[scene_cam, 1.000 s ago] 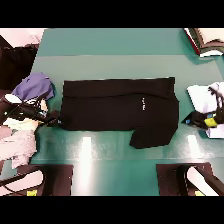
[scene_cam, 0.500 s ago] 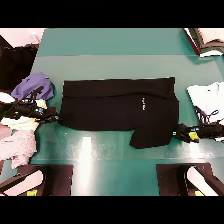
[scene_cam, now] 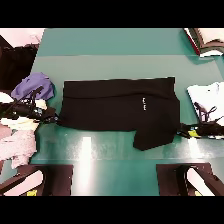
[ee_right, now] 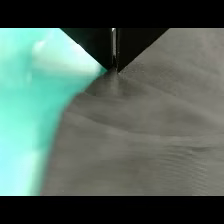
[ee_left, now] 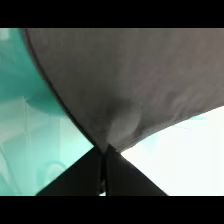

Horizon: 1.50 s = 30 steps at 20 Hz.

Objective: Fold the shirts.

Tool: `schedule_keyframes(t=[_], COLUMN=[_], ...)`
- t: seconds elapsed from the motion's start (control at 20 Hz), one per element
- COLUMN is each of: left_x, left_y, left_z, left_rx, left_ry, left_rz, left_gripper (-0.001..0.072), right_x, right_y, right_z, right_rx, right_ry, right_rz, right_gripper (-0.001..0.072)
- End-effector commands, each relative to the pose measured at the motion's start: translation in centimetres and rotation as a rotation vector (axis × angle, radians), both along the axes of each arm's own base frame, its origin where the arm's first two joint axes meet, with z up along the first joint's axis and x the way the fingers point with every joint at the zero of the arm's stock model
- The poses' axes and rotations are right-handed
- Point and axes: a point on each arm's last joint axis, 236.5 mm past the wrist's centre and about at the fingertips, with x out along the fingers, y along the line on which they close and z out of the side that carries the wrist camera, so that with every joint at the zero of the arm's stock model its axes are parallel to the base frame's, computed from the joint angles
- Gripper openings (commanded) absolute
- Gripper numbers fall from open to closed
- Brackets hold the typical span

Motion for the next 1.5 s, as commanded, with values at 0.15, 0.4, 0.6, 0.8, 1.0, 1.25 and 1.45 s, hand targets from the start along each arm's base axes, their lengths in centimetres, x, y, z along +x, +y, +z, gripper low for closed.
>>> schedule_keyframes(t=[0.15,0.4,0.6,0.8,1.0,1.25,1.45], left_x=[-4.2,-7.4,-3.6,0.3,2.8,5.6,9.7], left_y=[-0.1,-2.1,-2.8,-2.8,-2.0,-0.8,0.6], left_z=[4.3,8.0,8.3,7.2,3.3,1.0,3.7], left_rx=[0.049,0.045,0.078,0.098,0.106,0.125,0.128], left_ry=[-0.023,-0.073,-0.219,-0.287,-0.216,-0.209,-0.323], left_rz=[-0.084,-0.121,-0.083,-0.028,0.022,0.13,0.277], left_gripper=[0.0021,0.0022,0.0022,0.0022,0.0023,0.0024,0.0594], right_x=[-4.0,-2.9,0.7,6.8,11.0,16.5,20.4], right_y=[-4.5,-4.6,-3.5,-2.9,-2.0,-1.7,-1.3], right_z=[9.6,15.7,16.5,15.6,12.9,10.9,9.7], right_rx=[-0.282,-0.374,-0.307,-0.294,-0.259,-0.249,-0.091], right_ry=[-0.009,-0.238,-0.313,-0.356,-0.29,-0.282,-0.266], right_rz=[0.134,0.105,0.107,0.165,0.223,0.236,0.08], right_gripper=[0.0014,0.0014,0.0014,0.0015,0.0015,0.0017,0.0472])
